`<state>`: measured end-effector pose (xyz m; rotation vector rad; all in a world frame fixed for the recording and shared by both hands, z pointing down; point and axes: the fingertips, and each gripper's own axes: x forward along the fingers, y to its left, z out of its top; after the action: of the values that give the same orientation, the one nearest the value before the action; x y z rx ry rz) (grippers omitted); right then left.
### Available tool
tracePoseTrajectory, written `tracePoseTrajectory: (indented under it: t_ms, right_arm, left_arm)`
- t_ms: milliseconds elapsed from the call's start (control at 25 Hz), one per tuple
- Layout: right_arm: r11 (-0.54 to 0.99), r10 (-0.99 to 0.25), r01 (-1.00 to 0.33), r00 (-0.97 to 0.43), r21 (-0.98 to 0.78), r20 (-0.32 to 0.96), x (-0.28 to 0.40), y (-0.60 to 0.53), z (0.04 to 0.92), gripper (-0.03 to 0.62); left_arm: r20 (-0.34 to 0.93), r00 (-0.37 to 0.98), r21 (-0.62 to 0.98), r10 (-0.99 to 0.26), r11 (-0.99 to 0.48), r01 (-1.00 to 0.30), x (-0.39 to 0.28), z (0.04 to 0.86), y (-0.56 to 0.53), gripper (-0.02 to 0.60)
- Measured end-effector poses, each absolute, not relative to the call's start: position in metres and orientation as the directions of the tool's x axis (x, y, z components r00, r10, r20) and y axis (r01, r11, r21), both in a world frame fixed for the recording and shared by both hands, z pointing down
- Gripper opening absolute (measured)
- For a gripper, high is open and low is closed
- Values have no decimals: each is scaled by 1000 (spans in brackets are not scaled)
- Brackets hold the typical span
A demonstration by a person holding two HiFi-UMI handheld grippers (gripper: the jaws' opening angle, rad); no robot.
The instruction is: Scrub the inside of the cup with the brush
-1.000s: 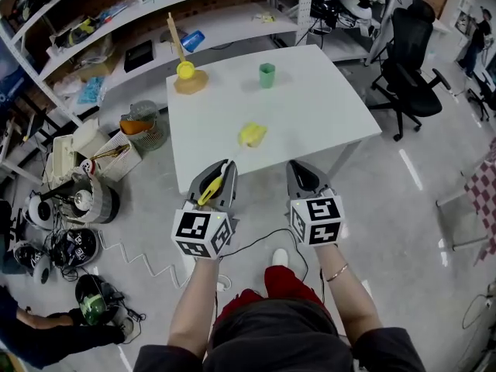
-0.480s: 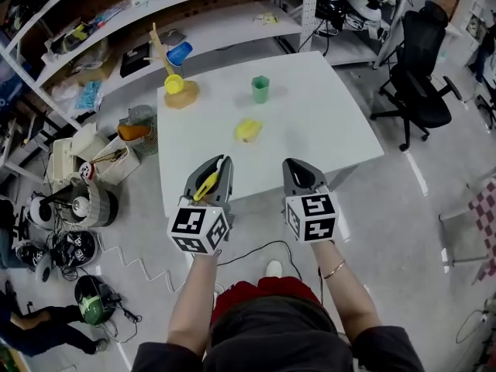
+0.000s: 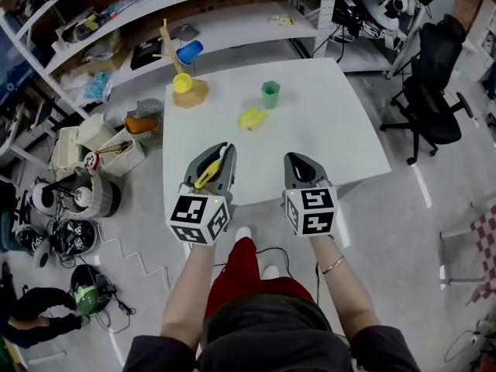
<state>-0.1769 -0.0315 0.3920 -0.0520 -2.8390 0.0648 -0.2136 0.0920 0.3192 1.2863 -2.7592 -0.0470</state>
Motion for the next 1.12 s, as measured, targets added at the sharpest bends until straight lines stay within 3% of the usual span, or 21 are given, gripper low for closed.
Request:
tracePoseTrajectory:
  t_ms: [360,840,1120]
  right_arm:
    - [999,-9,-22,-958,-41,288,-243,-48,395,20]
    - [992,-62,-104,-897,-73,437,-351,-73,446,21]
    - [988,-43,-114,-851,-104,523,-397,-80,477,200]
  left_arm:
    - [50,-650,112,-759,651,-751,-289,323,93,44]
    - [106,-582,146,-807,591,-793,-391,352,62,44]
    - [125,-551,185,-825,565,-804,-437,365,50,44]
